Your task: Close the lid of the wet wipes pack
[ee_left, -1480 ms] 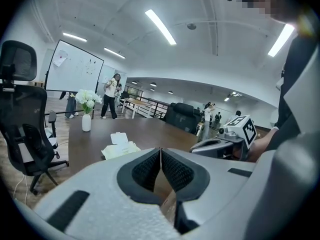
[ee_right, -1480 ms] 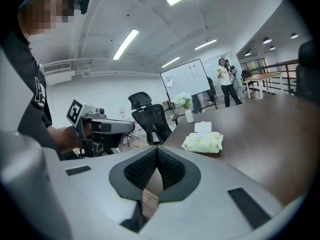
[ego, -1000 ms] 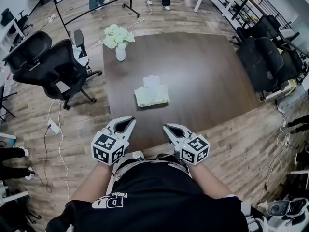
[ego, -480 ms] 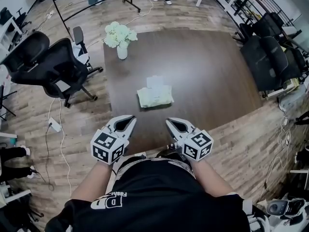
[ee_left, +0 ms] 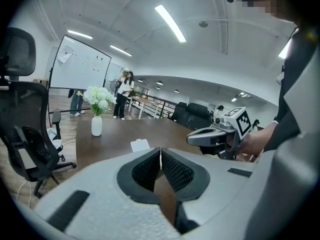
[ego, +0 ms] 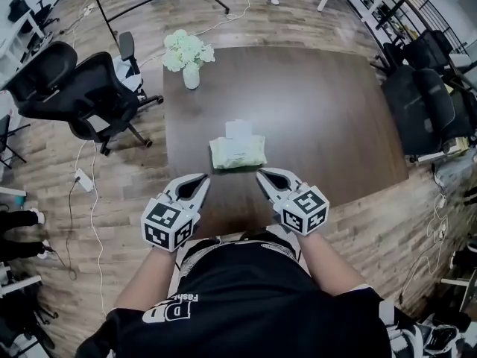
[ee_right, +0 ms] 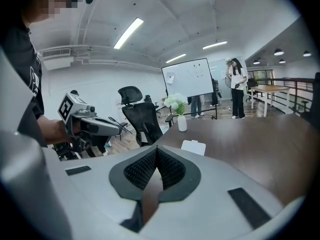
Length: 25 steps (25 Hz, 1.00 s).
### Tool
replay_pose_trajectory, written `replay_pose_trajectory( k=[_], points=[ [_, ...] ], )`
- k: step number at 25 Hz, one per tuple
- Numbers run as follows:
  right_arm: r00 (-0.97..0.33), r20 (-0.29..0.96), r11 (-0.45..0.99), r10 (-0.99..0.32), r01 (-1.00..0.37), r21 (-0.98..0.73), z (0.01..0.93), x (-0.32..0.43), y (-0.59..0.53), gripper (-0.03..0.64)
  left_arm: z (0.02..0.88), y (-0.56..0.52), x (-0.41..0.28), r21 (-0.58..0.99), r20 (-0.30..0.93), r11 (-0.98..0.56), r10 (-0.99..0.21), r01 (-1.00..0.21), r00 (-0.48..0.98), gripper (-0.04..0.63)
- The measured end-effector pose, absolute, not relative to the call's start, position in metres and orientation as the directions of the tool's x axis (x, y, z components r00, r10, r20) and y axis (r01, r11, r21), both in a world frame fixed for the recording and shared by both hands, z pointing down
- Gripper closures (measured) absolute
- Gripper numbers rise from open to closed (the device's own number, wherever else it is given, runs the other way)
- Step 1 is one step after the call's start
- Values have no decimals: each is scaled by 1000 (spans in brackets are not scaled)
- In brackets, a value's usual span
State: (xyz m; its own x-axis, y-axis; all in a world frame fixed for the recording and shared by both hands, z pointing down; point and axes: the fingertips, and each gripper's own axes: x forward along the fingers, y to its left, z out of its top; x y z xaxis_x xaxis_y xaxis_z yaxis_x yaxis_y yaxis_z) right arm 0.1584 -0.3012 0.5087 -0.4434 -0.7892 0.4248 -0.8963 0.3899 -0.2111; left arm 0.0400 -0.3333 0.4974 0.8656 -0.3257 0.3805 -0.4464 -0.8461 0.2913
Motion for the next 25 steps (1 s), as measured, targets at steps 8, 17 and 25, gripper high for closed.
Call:
replay_pose_trajectory(
  k=[8,17,25],
  points=[
    [-479,522,525,-706,-848,-67,531,180,-349,612,517,-334,44,295,441,-782,-398,-549,804,571],
    [-476,607,617,-636,-786,29,576,185,-407,611,532,-319,25,281,506,-709,-464,-647,727,571],
    [-455,666,709,-592,-687,161,606,190,-446,609,532,-309,6,299,506,-622,-540,-724,673,571]
  ],
)
